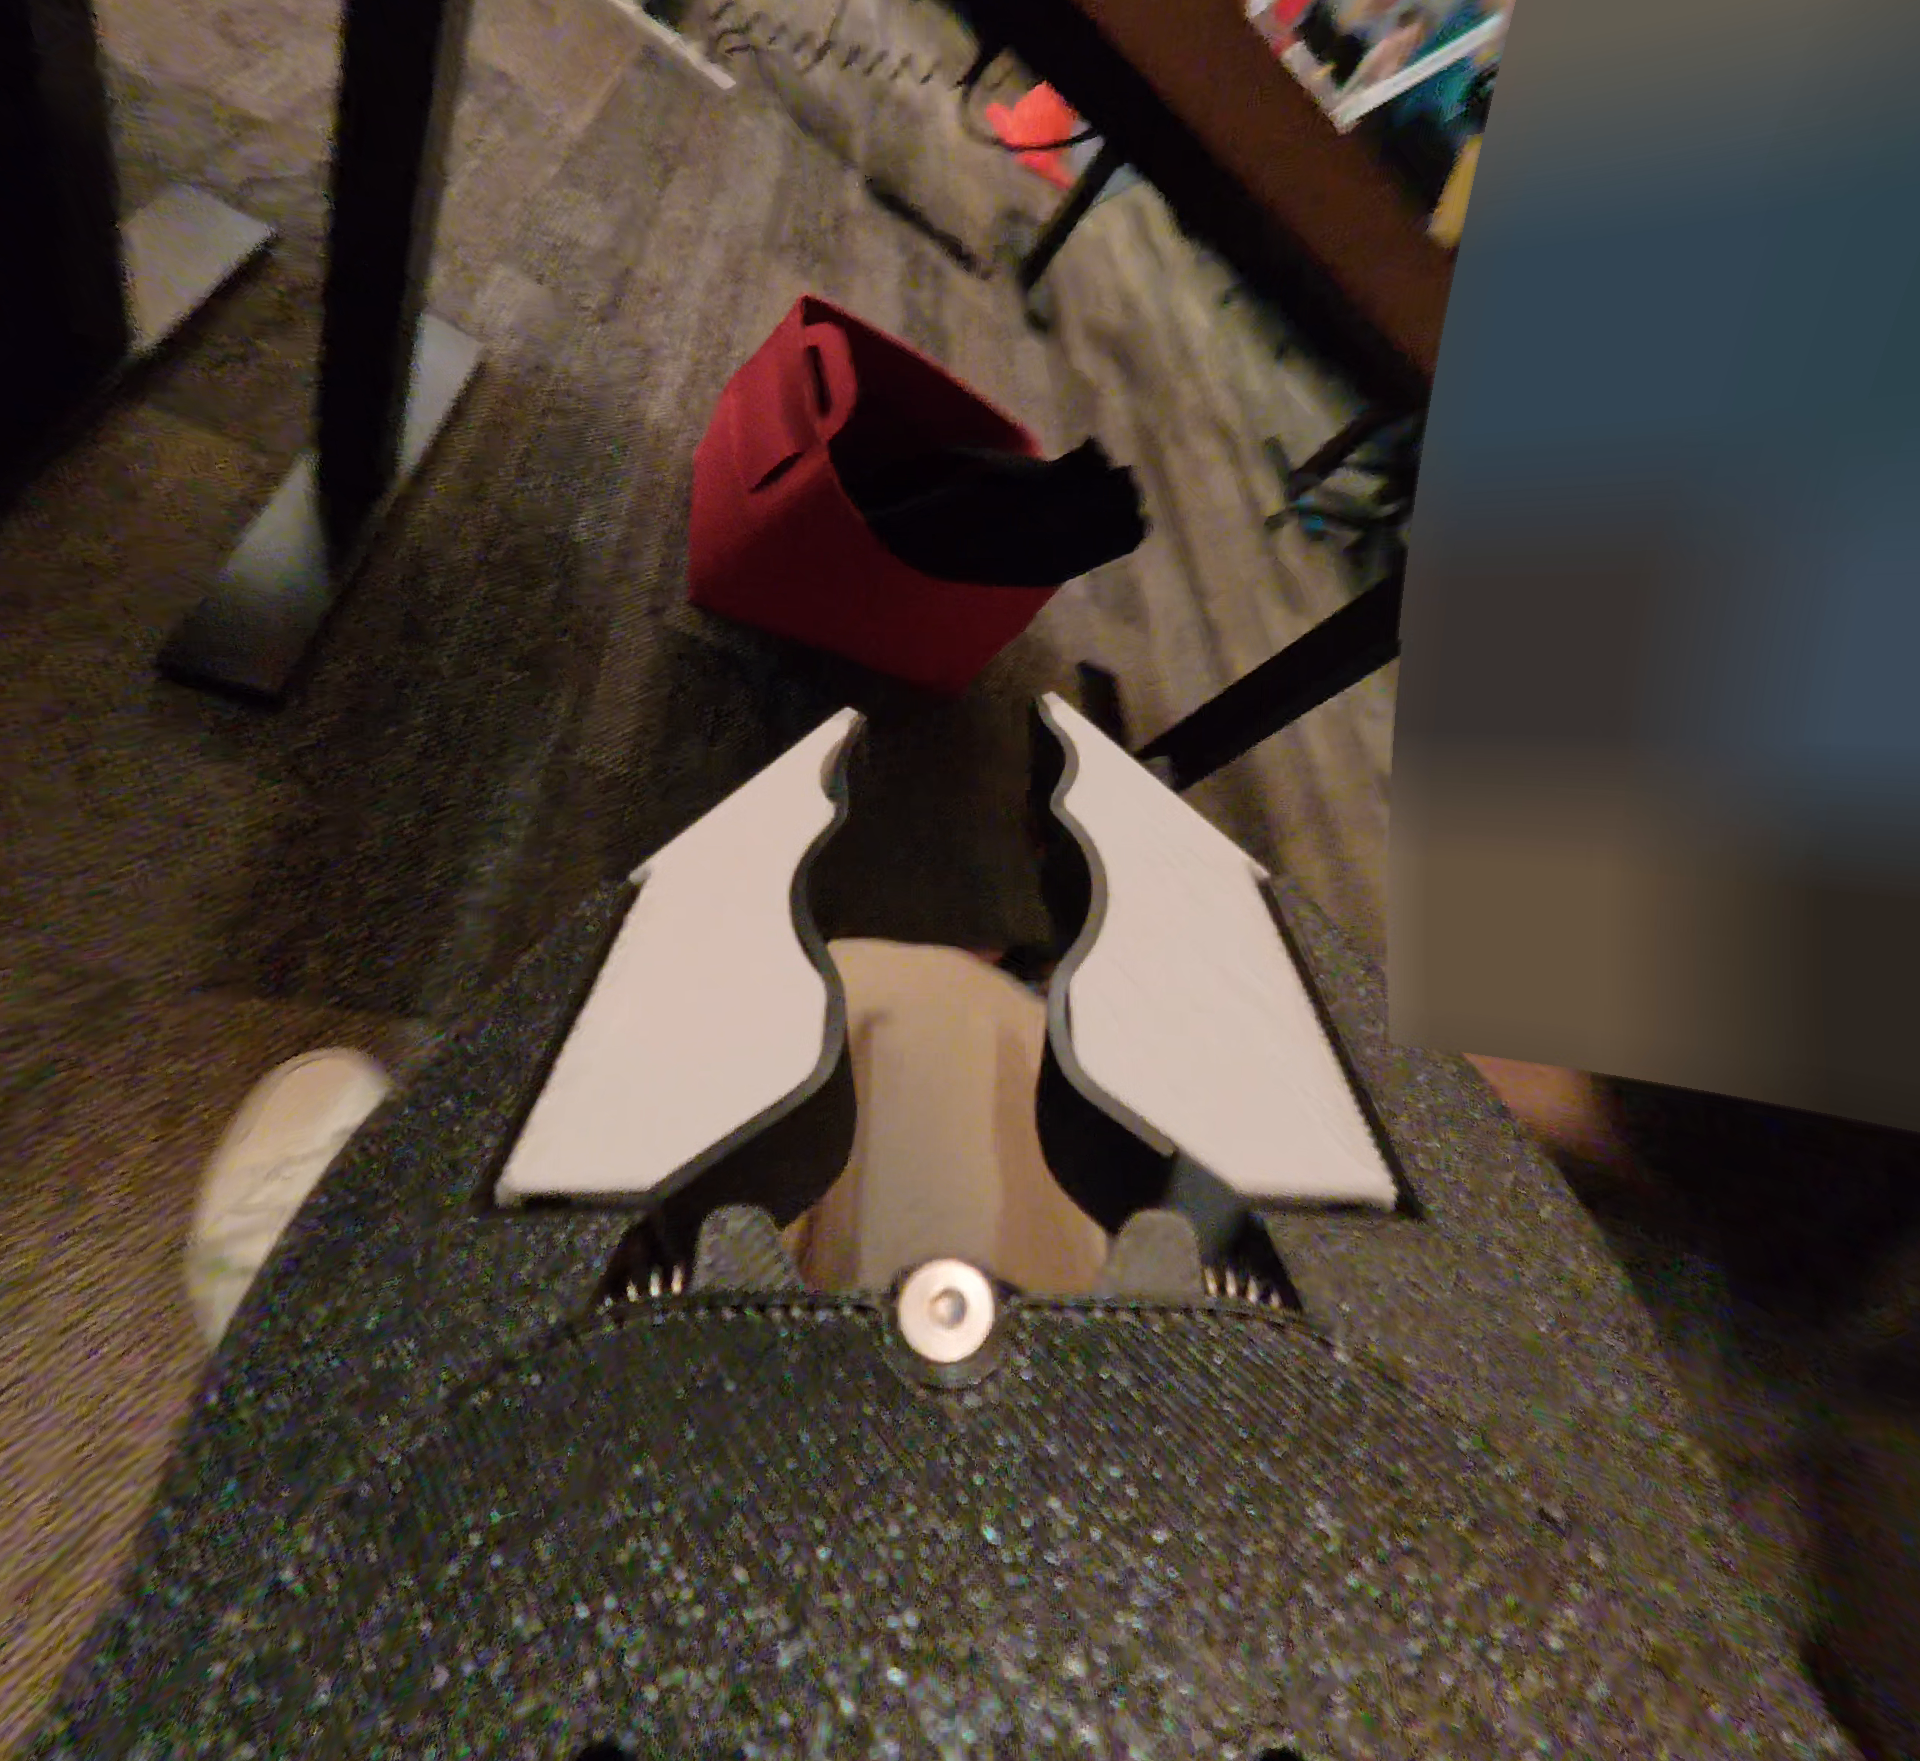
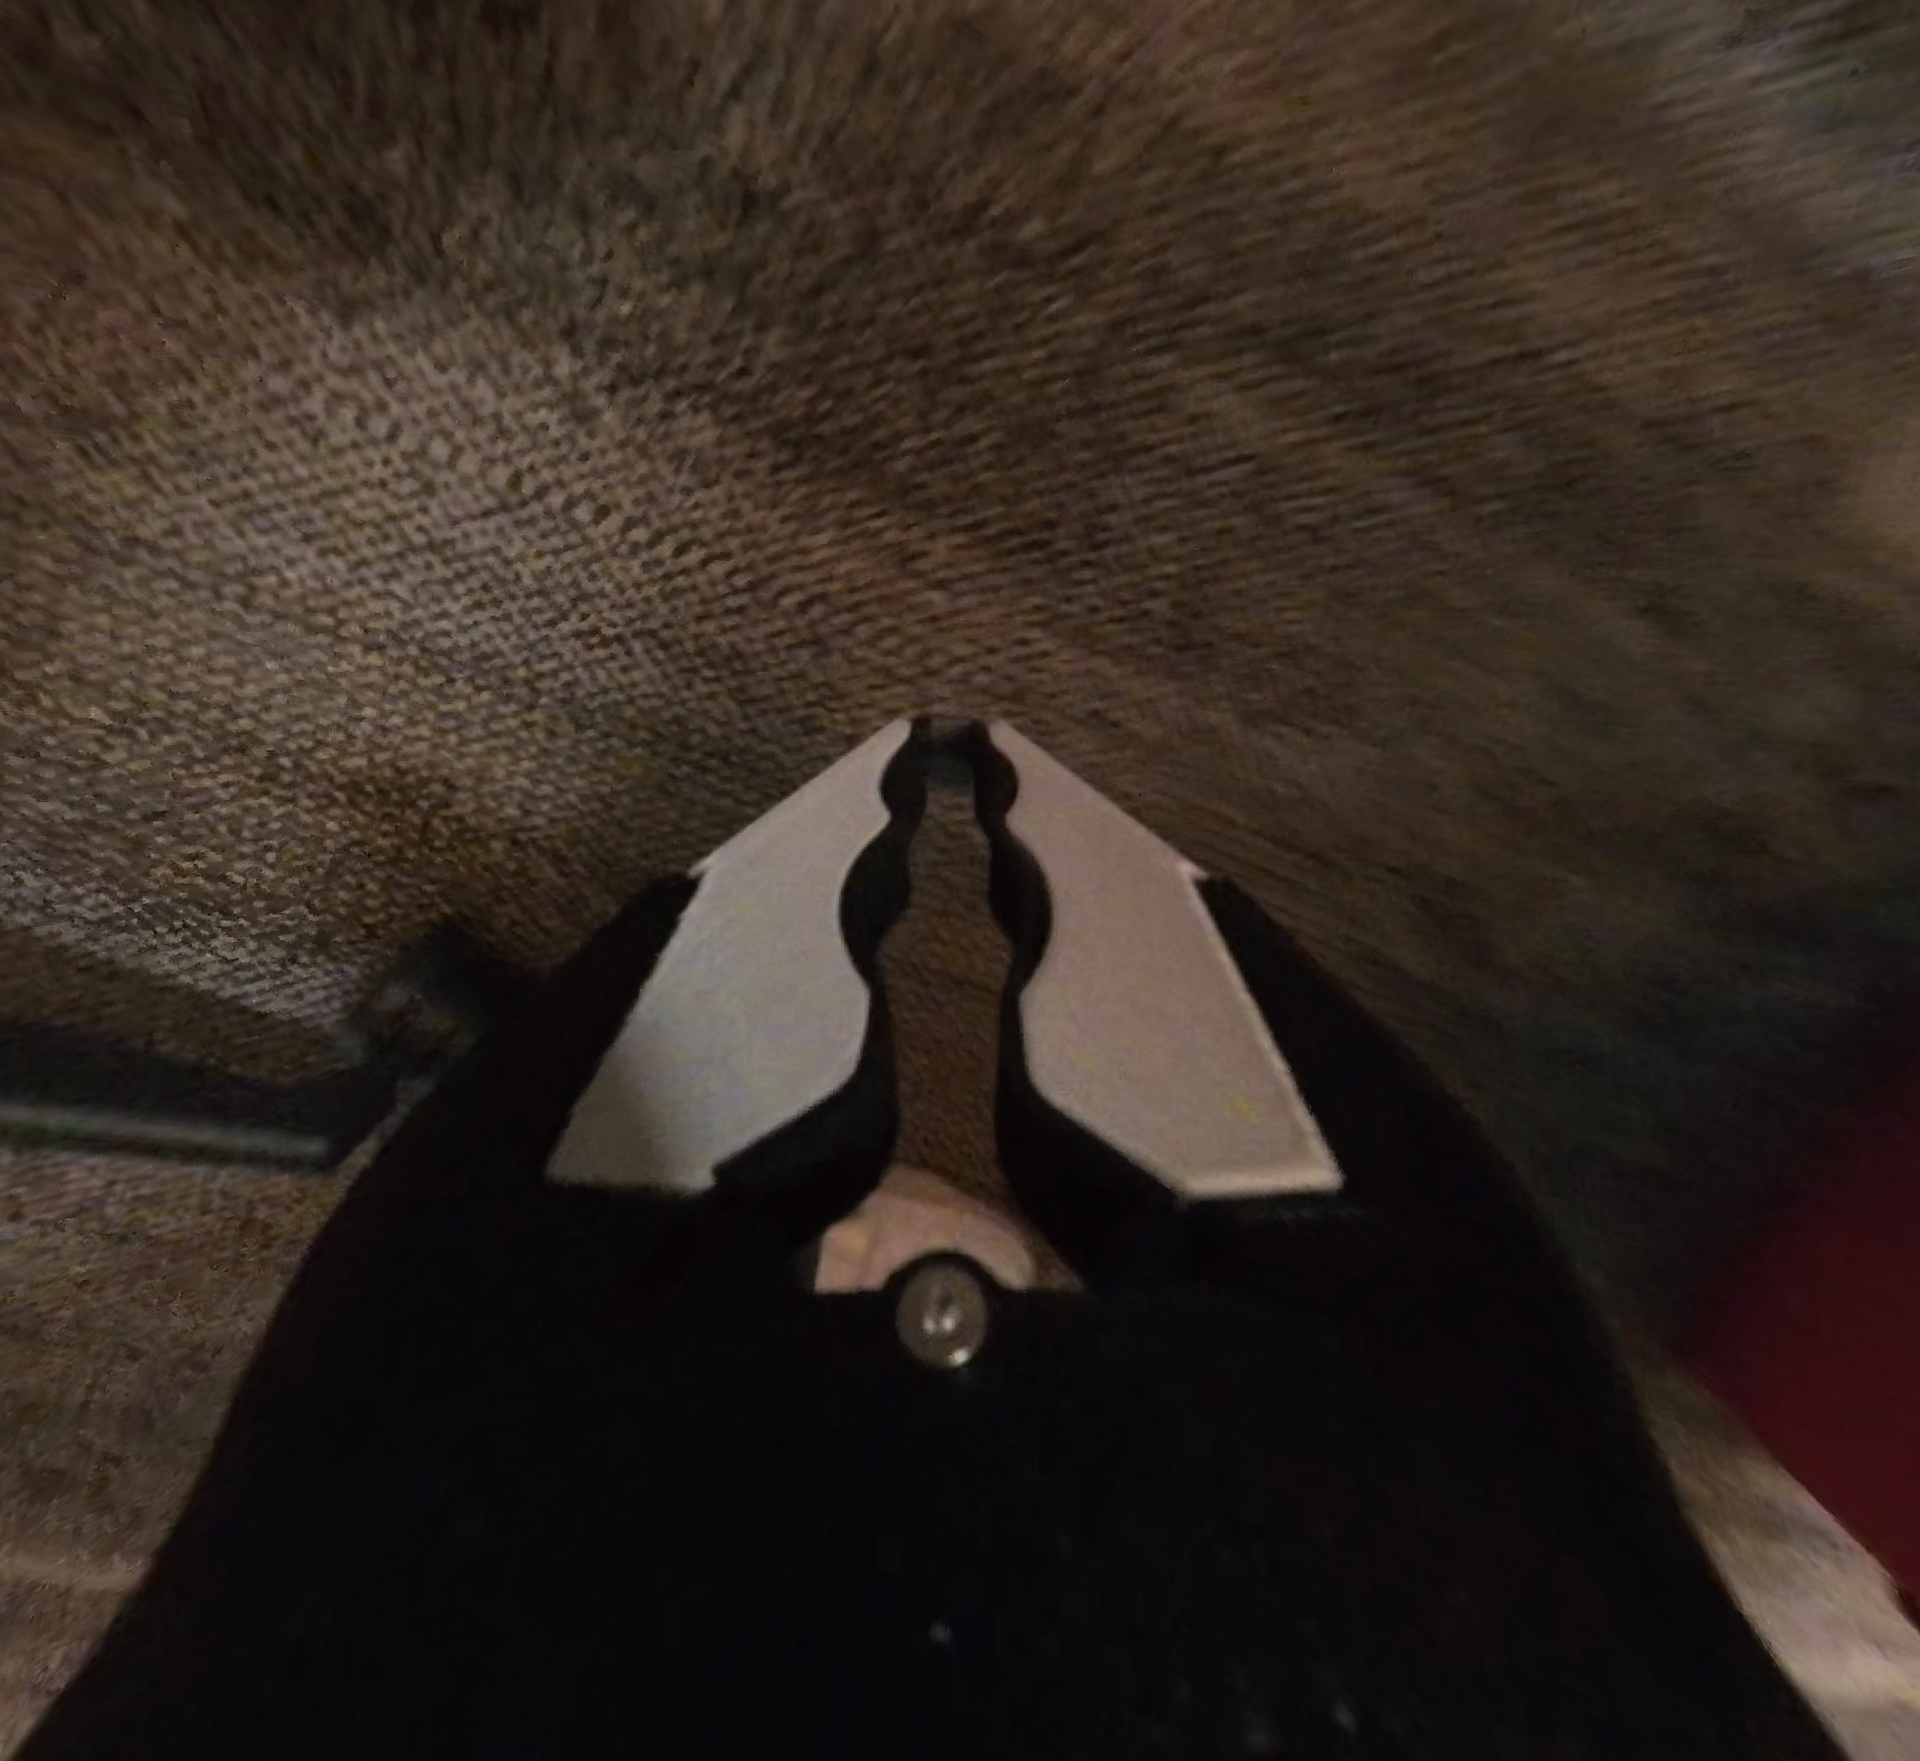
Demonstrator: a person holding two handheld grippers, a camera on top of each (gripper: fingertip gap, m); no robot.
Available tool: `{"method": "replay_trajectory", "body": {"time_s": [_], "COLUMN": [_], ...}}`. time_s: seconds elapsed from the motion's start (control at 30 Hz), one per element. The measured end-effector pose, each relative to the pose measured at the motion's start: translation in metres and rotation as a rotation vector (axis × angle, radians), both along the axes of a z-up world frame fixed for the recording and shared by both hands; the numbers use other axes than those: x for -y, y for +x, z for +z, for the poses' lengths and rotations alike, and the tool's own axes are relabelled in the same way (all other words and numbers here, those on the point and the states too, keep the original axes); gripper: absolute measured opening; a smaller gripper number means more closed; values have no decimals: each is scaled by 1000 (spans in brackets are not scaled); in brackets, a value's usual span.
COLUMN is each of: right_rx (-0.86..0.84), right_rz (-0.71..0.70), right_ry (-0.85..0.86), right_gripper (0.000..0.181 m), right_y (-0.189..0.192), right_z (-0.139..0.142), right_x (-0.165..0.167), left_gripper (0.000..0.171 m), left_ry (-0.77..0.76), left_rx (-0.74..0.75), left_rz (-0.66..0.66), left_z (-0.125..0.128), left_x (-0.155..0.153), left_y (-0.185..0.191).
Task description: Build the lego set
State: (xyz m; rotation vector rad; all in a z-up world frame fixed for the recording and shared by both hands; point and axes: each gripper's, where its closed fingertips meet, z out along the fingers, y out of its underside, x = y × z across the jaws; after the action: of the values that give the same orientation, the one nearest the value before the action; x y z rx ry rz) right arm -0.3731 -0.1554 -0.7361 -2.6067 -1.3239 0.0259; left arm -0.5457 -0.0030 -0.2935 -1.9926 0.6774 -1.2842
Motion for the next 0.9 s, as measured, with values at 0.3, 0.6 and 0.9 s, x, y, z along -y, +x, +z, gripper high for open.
{"method": "replay_trajectory", "body": {"time_s": [0.3,0.6,0.9], "right_rx": [191,248,-42], "right_rz": [-185,-330,-461], "right_ry": [507,673,731], "right_gripper": [7,6,7], "right_y": [1,-34,-7], "right_z": [360,496,481], "right_x": [-51,-9,-42], "left_gripper": [28,28,28], "left_ry": [155,125,95], "left_rx": [31,-71,-127], "left_rz": [-86,-176,-92], "left_z": [48,20,-18], "left_x": [28,86,87], "left_y": [10,0,-35]}}
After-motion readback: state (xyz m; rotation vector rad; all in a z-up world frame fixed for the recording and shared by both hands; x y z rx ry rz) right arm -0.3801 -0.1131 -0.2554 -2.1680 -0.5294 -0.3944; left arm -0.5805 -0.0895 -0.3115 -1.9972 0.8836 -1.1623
